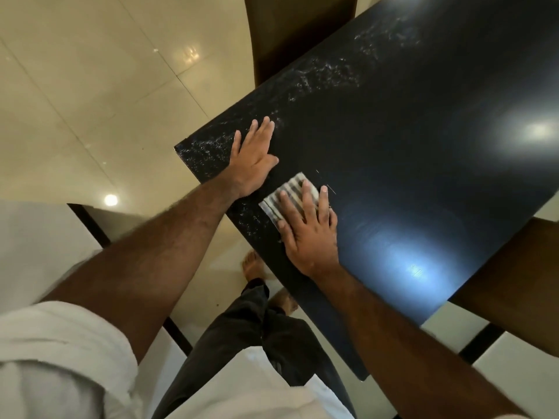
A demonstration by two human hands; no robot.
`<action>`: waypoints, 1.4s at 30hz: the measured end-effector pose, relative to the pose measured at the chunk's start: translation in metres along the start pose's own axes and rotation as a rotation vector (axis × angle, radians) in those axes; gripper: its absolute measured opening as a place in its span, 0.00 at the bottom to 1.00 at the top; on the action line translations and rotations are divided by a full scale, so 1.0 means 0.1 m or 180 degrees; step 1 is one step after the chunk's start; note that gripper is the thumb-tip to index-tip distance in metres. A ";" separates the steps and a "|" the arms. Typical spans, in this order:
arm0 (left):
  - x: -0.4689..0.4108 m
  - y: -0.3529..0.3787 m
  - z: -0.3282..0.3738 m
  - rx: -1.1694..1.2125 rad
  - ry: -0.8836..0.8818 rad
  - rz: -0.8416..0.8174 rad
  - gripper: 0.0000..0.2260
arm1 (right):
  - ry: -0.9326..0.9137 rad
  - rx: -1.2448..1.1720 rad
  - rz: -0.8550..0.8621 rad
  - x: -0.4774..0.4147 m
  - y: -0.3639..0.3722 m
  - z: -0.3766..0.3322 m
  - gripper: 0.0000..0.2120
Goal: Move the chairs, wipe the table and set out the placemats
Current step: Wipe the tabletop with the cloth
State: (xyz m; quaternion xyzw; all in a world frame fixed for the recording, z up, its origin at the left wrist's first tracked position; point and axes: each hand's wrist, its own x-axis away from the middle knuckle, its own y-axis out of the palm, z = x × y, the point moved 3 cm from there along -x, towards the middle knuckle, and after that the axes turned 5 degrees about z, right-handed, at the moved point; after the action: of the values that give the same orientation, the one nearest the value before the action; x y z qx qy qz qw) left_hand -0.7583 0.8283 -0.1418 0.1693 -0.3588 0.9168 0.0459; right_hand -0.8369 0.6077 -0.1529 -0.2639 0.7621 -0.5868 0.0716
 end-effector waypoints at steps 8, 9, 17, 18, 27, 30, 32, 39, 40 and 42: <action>0.53 1.02 0.52 -0.1660 0.0504 0.0684 0.35 | 0.0899 0.0074 0.0805 -0.28 -0.23 0.85 0.29; 0.55 1.11 0.55 -0.1782 0.0485 0.0702 0.35 | 0.0894 0.0226 0.0803 -0.30 -0.21 0.89 0.29; 1.09 1.28 0.43 -0.2038 0.0475 0.0569 0.36 | 0.0883 0.0244 0.0837 -0.26 -0.20 0.87 0.28; 1.18 1.23 0.33 -0.2087 0.0445 0.0545 0.36 | 0.0884 0.0225 0.0840 -0.26 -0.21 0.87 0.28; 0.56 0.26 -0.26 -0.2243 -0.0633 0.1103 0.36 | 0.1036 0.0177 0.1086 -0.25 -0.19 0.88 0.29; 0.27 0.19 -0.14 -0.2181 -0.0828 0.1297 0.36 | 0.1088 0.0207 0.1202 -0.24 -0.18 0.89 0.29; 0.19 0.31 0.02 -0.2193 -0.0827 0.1358 0.37 | 0.1082 0.0185 0.1205 -0.24 -0.17 0.90 0.30; 0.63 1.27 0.70 -0.2226 0.0207 0.0718 0.36 | 0.1069 -0.0076 0.1268 -0.22 -0.17 0.93 0.30; 0.76 1.34 0.69 -0.2200 0.0244 0.0653 0.36 | 0.1074 -0.0113 0.1281 -0.21 -0.17 0.93 0.30; 0.96 1.34 0.55 -0.2166 0.0132 0.0660 0.36 | 0.1113 -0.0186 0.1308 -0.21 -0.17 0.94 0.30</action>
State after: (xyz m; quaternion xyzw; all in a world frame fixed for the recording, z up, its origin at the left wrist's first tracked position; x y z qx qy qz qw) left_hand -0.8603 0.6889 -0.1569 0.0883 -0.6578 0.7478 0.0136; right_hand -0.7743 0.5350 -0.1694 -0.0003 0.8171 -0.5744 0.0488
